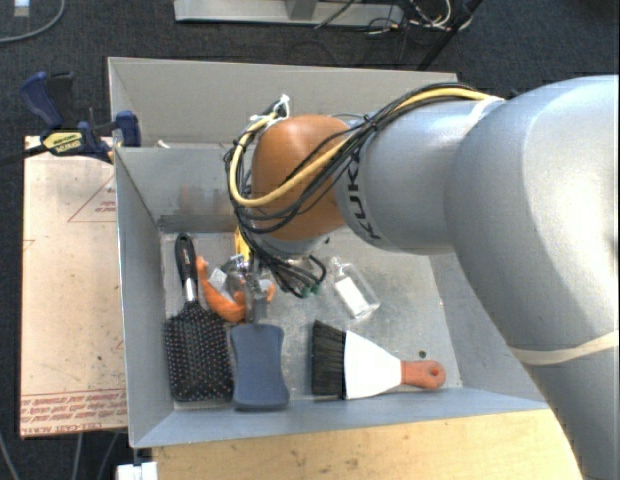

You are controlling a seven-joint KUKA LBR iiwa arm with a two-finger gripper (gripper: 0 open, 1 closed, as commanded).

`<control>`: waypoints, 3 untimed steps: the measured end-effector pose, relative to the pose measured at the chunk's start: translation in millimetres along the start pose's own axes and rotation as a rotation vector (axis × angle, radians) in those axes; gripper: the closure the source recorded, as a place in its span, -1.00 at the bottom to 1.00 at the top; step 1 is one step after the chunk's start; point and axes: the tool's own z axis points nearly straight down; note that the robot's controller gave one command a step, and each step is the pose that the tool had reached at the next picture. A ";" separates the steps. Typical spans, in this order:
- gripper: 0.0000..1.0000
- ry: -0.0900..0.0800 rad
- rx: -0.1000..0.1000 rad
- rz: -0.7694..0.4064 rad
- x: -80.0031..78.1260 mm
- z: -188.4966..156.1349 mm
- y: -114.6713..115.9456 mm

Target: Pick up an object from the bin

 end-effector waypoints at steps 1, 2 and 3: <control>1.00 0.000 0.000 0.000 0.0 0.0 -0.1; 1.00 -0.004 -0.001 0.031 -10.9 -69.0 -0.7; 1.00 -0.004 -0.001 0.031 -10.9 -69.0 -0.7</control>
Offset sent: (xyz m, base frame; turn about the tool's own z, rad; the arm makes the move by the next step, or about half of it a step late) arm 0.0088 0.0025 0.0690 0.0303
